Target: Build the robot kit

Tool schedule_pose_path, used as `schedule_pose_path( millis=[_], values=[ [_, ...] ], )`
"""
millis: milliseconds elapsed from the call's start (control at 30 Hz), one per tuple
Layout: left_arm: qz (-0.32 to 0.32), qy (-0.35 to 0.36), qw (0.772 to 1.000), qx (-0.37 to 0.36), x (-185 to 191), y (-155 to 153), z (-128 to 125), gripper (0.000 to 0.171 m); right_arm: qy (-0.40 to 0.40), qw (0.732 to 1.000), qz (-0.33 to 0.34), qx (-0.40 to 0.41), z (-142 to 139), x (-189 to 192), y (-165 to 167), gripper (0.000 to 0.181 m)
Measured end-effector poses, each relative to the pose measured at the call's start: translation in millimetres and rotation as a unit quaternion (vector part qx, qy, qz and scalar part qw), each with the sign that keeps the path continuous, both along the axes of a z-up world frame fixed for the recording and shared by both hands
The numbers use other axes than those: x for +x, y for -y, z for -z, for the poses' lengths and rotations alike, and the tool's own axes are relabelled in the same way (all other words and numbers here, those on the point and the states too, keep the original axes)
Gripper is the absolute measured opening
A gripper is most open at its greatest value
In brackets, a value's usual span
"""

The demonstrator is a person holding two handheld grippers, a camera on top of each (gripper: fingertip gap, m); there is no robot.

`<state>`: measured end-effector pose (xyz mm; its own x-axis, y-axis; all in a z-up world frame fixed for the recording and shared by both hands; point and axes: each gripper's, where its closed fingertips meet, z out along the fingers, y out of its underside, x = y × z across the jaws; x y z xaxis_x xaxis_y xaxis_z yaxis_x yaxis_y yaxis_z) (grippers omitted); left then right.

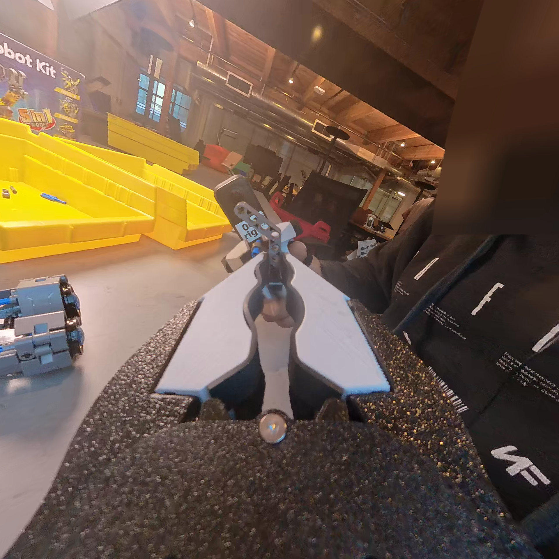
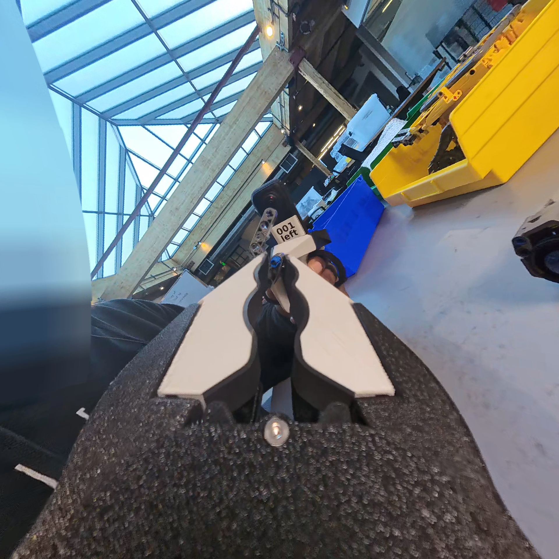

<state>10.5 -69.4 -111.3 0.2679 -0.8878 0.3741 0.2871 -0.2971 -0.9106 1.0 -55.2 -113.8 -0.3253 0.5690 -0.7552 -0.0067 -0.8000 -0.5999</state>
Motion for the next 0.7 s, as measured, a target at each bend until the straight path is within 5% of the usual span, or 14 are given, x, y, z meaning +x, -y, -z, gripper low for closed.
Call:
schedule_pose_path(
  millis=[367, 700],
  values=[
    [-0.011, 0.010, 1.000, 0.004, 0.6, -1.5, -3.4, 0.007, 0.017, 0.983, 0.047, 0.178, -5.7, 2.0, -0.9, 0.008],
    [-0.036, -0.044, 0.998, 0.036, 4.6, -4.5, 2.3, 0.007, 0.077, 0.957, -0.011, 0.279, -1.0, 5.0, -2.2, 0.007]
  ],
)
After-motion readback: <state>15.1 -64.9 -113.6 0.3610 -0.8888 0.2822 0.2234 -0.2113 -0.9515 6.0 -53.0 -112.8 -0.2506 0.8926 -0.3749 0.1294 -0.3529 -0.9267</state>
